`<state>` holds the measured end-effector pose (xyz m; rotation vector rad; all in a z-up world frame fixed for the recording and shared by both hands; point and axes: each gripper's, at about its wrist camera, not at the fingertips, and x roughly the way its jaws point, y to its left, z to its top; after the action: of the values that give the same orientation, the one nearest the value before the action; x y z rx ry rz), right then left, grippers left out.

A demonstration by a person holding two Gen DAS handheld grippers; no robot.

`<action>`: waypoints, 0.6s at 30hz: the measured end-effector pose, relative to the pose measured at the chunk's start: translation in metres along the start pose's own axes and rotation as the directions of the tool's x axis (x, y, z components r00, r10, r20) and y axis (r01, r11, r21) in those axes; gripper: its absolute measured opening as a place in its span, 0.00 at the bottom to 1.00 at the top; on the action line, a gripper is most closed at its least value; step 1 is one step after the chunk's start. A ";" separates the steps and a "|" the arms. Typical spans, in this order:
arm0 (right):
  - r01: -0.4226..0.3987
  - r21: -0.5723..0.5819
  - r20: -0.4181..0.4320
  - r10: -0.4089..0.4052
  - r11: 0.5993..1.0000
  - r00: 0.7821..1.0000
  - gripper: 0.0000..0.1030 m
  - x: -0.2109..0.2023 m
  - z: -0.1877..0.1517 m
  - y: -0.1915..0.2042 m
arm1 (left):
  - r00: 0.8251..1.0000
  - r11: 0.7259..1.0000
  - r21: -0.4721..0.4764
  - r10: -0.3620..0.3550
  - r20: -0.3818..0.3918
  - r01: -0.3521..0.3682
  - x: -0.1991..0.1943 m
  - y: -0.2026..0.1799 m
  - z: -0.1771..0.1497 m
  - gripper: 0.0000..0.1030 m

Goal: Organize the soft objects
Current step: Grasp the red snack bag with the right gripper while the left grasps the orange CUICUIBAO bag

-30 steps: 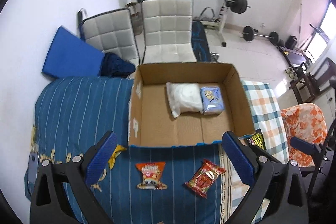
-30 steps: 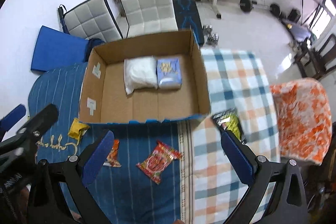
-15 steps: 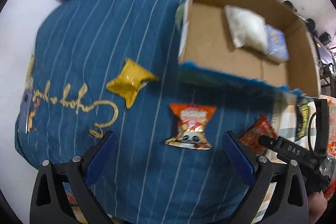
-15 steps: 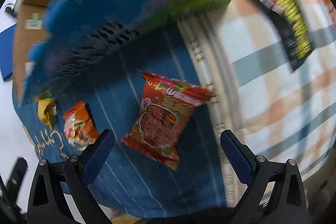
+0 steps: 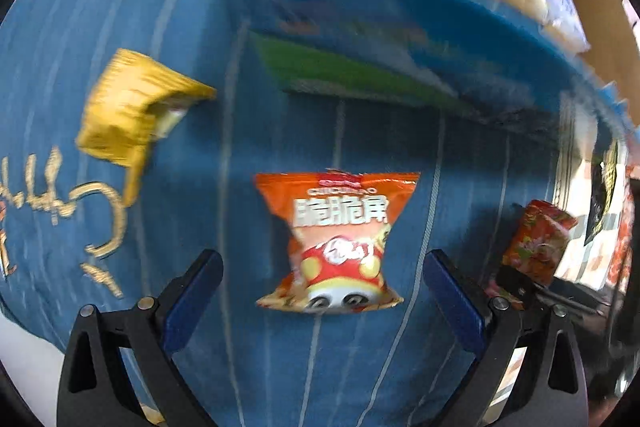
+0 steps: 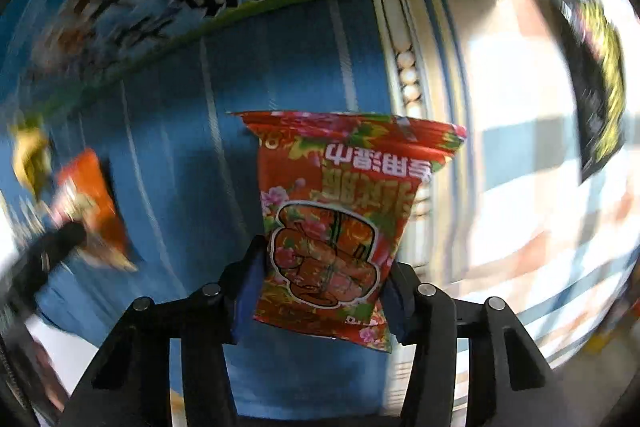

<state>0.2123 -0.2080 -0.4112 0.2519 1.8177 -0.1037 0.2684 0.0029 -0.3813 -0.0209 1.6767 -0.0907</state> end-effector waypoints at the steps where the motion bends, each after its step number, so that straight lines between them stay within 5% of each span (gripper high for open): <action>1: 0.043 -0.045 0.011 -0.042 0.998 0.999 0.51 -0.001 -0.003 0.001 | 1.000 1.000 0.007 -0.001 -0.007 0.001 0.005 -0.002 0.001 0.96; 3: 0.098 -0.109 0.024 -0.096 0.989 0.995 0.51 -0.002 -0.008 0.002 | 1.000 1.000 0.018 0.007 -0.012 -0.007 0.014 -0.006 0.000 0.81; 5: 0.100 -0.131 0.026 -0.098 0.986 0.995 0.51 -0.002 -0.010 0.000 | 1.000 1.000 0.026 0.009 -0.030 -0.008 0.025 -0.010 -0.001 0.54; 11: 0.067 -0.096 0.040 -0.064 0.993 0.997 0.52 0.001 -0.012 -0.010 | 0.999 1.000 -0.005 -0.026 -0.022 0.026 0.027 -0.015 -0.014 0.49; 18: 0.063 -0.157 0.006 -0.063 0.986 0.998 0.50 0.008 -0.034 -0.009 | 0.999 0.999 -0.016 -0.043 -0.003 0.043 0.018 -0.024 -0.073 0.49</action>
<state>0.1762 -0.2086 -0.4109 0.0826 1.8225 -0.0042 0.1934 -0.0187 -0.3893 -0.0692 1.6807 -0.1097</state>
